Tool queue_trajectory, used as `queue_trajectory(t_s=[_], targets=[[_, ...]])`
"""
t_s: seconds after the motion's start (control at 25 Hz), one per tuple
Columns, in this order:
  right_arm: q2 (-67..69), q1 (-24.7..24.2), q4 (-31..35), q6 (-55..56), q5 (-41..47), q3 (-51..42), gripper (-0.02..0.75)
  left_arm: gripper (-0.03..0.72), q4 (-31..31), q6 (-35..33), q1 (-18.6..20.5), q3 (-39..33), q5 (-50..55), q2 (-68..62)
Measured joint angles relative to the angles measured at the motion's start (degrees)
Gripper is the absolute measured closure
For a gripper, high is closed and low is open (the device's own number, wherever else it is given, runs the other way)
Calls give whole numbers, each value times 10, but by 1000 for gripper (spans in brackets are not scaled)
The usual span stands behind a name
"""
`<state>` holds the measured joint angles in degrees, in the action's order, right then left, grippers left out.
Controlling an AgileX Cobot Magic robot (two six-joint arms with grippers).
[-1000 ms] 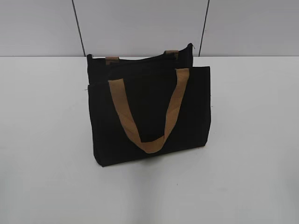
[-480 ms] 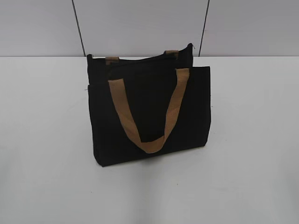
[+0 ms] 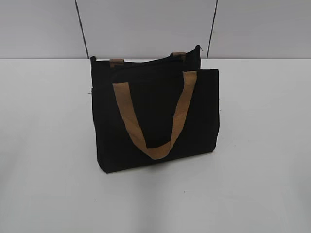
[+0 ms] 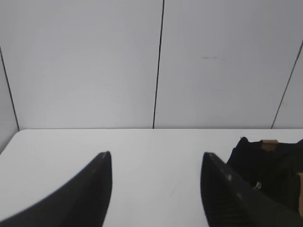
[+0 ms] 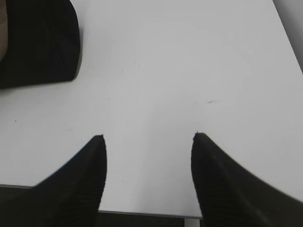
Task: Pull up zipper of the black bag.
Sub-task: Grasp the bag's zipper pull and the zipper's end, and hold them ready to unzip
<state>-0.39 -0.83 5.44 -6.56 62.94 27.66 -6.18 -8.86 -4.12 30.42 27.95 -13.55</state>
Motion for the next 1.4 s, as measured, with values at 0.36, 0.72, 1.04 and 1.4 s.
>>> queue_trajectory(t_s=[0.36,0.72,1.04,1.4], targets=[[0,0,0,0,0,0,293,245,-33,0,0,-156,-351,-158],[0,0,0,0,0,0,293,249,-23,55,0,-190,-536,-321],[0,0,0,0,0,0,293,249,199,184,0,-190,-711,-513],[0,0,0,0,0,0,293,253,387,202,0,-181,-919,-804]])
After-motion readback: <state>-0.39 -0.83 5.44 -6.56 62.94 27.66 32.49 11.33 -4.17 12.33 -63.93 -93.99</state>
